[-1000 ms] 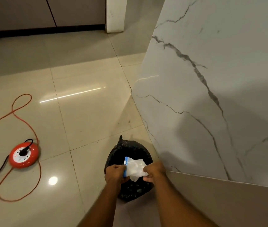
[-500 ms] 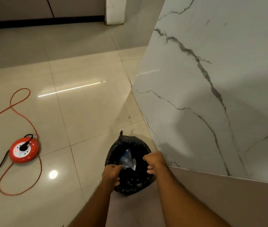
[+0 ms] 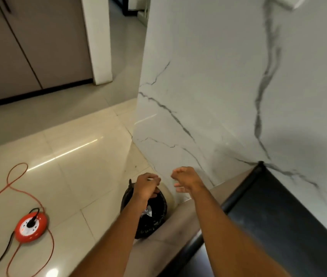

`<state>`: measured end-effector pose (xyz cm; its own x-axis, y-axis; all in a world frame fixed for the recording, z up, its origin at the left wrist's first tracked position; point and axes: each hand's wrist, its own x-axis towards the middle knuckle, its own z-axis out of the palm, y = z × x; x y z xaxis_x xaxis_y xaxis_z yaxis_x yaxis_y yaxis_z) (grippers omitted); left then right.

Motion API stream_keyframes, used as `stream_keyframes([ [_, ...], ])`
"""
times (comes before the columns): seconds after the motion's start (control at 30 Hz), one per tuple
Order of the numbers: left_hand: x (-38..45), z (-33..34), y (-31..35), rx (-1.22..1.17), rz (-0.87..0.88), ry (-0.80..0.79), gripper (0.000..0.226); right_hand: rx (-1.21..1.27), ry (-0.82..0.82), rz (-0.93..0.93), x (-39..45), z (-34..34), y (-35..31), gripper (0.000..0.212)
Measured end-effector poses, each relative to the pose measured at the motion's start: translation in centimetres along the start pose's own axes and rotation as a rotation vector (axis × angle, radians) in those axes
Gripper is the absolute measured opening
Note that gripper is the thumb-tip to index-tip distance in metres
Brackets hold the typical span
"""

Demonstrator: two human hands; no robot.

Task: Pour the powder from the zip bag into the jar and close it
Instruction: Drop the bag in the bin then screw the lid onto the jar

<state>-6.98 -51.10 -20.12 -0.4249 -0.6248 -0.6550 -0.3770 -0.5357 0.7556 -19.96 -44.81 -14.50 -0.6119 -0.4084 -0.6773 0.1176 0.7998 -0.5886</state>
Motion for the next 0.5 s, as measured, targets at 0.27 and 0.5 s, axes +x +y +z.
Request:
stream_keyframes([
  [0.27, -16.8, 5.6, 7.4, -0.033, 0.242, -0.128, 0.008, 0.159, 0.129, -0.222, -16.0, -12.2, 0.7, 0.018],
  [0.5, -30.4, 12.9, 8.3, 0.024, 0.466, -0.245, 0.01, 0.271, 0.246, -0.379, -28.8, -21.5, 6.7, 0.01],
])
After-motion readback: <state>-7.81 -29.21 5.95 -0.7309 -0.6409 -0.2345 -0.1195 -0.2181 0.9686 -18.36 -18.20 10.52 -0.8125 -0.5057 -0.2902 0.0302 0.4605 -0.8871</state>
